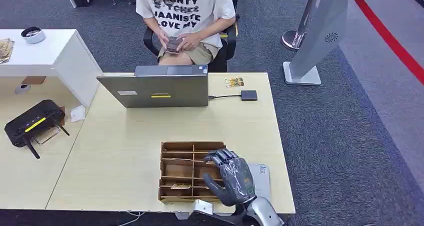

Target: Pass the card to the sensor for recognition and then transmit it.

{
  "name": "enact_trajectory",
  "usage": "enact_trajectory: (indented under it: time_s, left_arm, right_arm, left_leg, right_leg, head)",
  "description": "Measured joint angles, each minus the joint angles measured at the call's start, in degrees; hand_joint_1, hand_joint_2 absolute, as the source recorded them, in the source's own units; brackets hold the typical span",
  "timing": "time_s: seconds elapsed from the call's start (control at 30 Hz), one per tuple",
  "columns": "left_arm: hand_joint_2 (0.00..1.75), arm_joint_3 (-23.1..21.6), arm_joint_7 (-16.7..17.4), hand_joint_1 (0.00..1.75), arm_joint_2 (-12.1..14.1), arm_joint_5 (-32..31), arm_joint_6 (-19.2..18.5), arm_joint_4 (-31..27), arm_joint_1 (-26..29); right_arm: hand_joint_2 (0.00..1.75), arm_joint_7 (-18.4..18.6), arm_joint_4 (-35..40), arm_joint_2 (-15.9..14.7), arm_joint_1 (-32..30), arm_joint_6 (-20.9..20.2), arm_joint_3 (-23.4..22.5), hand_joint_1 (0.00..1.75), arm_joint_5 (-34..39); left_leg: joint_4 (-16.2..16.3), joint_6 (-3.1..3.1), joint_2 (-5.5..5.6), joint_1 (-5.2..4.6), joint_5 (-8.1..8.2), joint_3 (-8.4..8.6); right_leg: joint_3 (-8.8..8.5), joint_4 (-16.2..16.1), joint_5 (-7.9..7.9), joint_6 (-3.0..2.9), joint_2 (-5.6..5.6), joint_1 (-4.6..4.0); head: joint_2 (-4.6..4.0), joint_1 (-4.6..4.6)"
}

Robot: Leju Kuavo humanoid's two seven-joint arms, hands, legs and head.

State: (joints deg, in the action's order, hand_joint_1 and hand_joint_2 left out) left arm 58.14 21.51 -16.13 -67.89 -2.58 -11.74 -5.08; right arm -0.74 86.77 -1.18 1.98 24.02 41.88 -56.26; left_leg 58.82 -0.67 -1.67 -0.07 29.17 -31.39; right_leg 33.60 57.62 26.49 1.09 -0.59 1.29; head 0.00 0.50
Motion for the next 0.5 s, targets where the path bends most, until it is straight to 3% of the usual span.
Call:
enact_trajectory:
  time_s: [0.5]
  left_arm:
    - [0.0, 0.0, -0.7, 0.0, 0.5, -0.2, -1.7, 0.0, 0.0]
  right_arm:
    - [1.75, 0.5, -2.7, 0.6, 0.1, 0.9, -1.2, 0.91, -1.3]
  left_leg:
    - [0.0, 0.0, 0.0, 0.0, 0.0, 0.0]
  right_leg:
    - [0.0, 0.0, 0.0, 0.0, 0.0, 0.0]
  head:
    - [0.0, 0.0]
